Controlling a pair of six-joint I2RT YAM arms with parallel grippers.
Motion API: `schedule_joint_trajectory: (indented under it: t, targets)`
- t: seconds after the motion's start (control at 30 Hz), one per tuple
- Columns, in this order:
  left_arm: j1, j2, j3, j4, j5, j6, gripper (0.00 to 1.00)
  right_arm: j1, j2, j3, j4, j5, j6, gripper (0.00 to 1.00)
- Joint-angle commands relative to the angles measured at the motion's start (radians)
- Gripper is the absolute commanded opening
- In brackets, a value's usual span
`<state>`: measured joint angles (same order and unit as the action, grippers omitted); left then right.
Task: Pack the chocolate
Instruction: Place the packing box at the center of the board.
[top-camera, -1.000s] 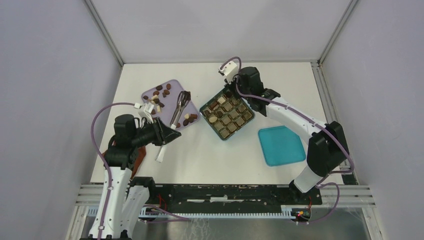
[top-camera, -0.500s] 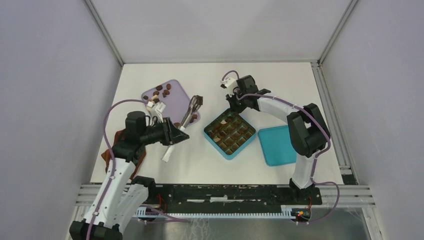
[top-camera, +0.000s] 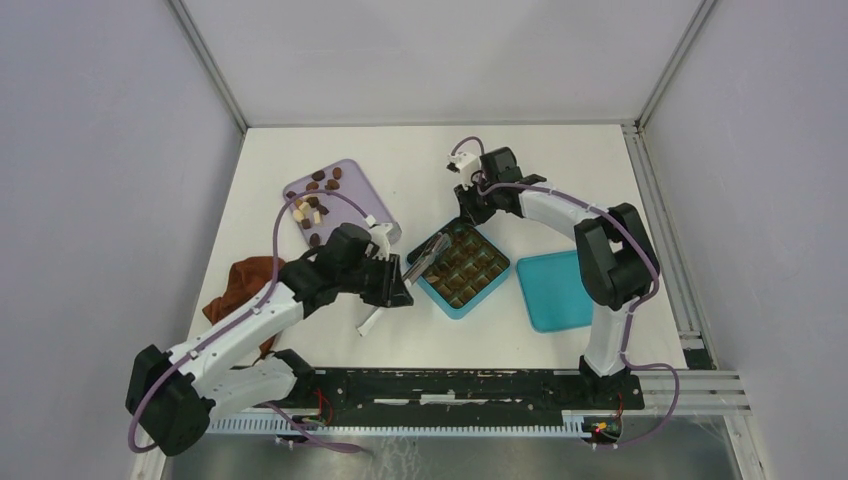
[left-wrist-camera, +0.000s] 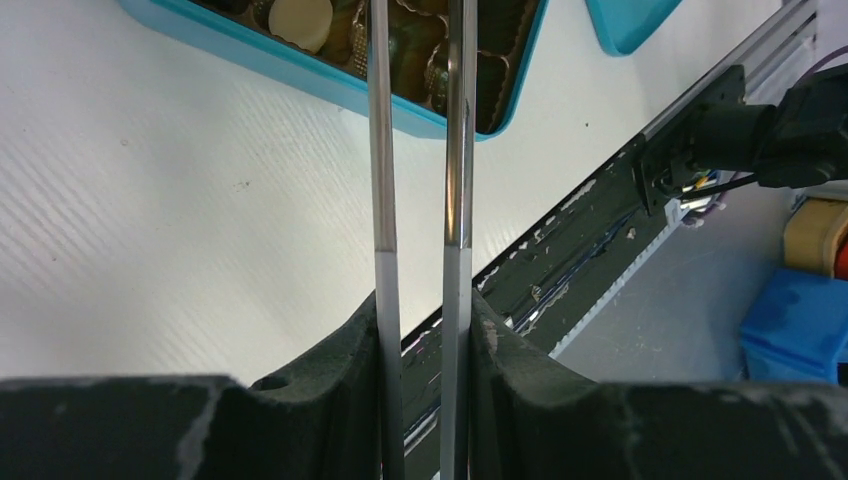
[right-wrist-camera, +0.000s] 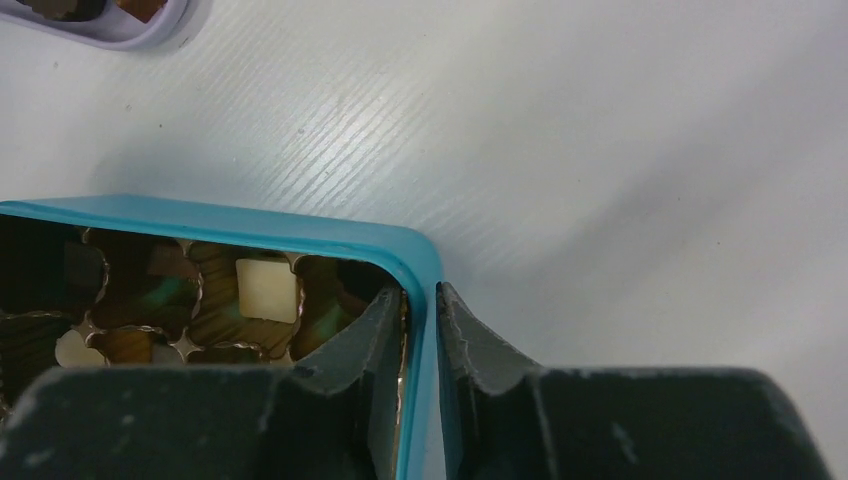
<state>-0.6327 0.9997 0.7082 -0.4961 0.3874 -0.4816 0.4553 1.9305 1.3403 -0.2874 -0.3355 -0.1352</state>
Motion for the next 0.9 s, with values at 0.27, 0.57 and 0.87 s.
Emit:
schedule_joint_trajectory:
  t: [0.27,0.57,0.87]
  targets:
    - [-0.108,0.183,0.183,-0.038,-0.159,-0.008,0.02,-0.027,-0.032,0.044,0.034,-0.079,0.014,0.43]
    - [-0.145,0.276,0.255,-0.074,-0.176,0.011,0.03,-0.071,-0.062,0.031,0.035,-0.103,0.01,0.44]
    - [-0.167,0.335,0.288,-0.107,-0.203,0.012,0.16,-0.094,-0.078,0.024,0.033,-0.129,0.004,0.44]
